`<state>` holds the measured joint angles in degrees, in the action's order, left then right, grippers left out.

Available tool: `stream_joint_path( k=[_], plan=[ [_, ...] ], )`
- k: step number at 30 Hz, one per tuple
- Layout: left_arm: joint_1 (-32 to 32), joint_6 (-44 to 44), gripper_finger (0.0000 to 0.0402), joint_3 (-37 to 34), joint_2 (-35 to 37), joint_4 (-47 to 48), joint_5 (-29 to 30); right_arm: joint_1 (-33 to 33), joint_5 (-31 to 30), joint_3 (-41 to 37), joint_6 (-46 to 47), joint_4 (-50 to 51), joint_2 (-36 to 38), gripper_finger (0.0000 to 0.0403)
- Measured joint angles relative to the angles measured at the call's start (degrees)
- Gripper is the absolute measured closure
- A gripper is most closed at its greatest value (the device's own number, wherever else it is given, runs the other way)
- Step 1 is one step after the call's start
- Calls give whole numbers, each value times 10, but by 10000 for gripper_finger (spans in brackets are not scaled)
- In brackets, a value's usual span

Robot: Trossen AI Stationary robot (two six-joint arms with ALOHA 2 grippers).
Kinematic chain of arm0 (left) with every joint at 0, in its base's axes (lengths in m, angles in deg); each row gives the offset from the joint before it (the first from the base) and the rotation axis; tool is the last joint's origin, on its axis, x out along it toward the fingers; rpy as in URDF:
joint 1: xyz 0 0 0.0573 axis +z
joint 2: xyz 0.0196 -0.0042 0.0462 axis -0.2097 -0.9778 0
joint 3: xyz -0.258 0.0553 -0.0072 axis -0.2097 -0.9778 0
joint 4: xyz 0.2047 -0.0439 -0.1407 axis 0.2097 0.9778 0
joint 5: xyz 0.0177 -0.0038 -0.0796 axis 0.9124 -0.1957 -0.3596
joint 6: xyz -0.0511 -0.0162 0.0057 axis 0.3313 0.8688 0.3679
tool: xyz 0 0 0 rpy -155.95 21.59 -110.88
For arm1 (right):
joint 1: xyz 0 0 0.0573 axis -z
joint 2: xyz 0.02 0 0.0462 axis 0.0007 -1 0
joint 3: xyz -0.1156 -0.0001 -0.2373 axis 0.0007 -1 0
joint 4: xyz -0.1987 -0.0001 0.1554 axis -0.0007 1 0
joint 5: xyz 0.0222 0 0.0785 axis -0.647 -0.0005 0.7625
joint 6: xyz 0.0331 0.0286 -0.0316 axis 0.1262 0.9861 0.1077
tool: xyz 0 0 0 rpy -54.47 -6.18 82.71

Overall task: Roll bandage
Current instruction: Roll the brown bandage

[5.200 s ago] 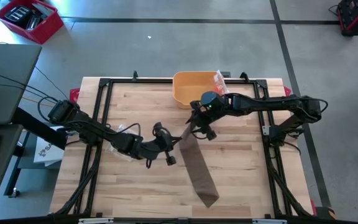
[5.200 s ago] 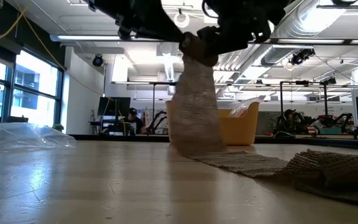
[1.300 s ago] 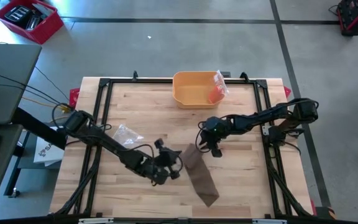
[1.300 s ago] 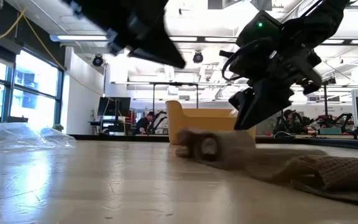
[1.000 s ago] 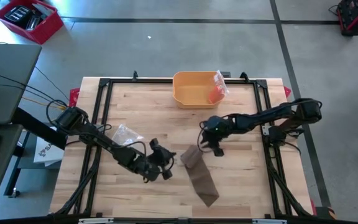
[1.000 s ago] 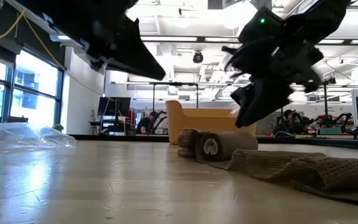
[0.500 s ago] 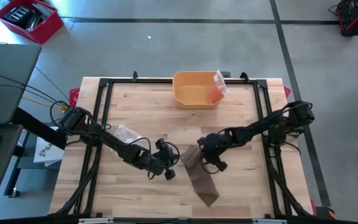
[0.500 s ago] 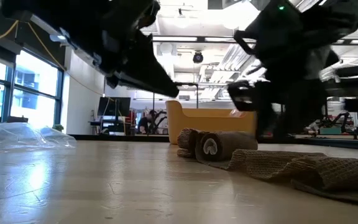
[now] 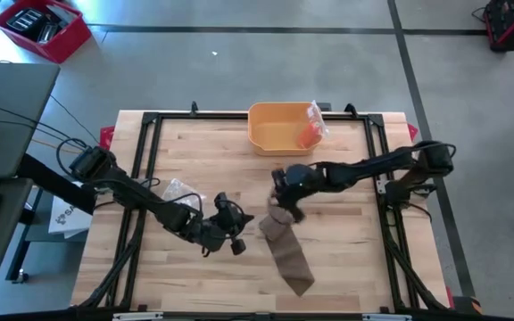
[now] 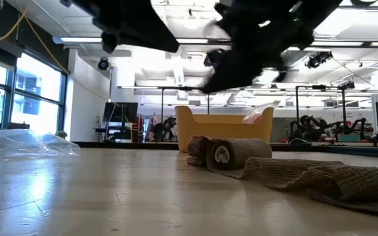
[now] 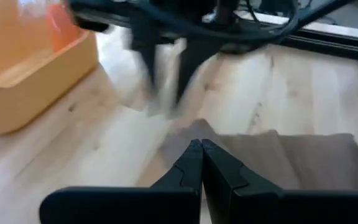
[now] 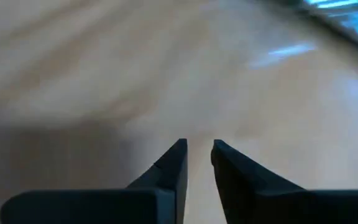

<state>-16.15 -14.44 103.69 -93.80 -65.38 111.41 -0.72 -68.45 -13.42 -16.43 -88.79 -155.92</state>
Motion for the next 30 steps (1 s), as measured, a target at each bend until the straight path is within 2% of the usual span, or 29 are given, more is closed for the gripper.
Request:
stream_joint_path(
  k=[2, 4, 6, 9, 13, 18, 20, 23, 26, 30],
  plan=[
    [-5, 16, 402, 0, -1, 10, -6, -6, 91, -2, -19, 79, 8, 344],
    [-1, 27, 402, 0, -11, 4, -28, -20, 135, -3, -24, 143, 6, 348],
    [4, 38, 402, -1, -23, 6, -53, -35, 147, -16, -25, 159, -8, 352],
    [13, 46, 402, -1, -41, -4, -67, -53, 137, -41, -4, 125, -40, 359],
    [16, 53, 402, 0, -47, -13, -55, -57, 46, -43, 24, 28, -83, 369],
    [6, 52, 402, 9, -32, -8, -38, -37, -165, -39, 57, -208, -114, 380],
    [-1, 52, 402, 14, -33, -12, -28, -25, -199, -39, 72, -278, -114, 383],
    [-6, 64, 402, 14, -33, -1, -20, -9, -180, -38, 93, -285, -100, 384],
    [-6, 110, 402, 14, -34, 42, -21, -3, -126, -38, 93, -222, -80, 384],
    [0, 147, 402, 14, -37, 82, -21, -19, 14, -38, 81, -104, -68, 385]
  ],
)
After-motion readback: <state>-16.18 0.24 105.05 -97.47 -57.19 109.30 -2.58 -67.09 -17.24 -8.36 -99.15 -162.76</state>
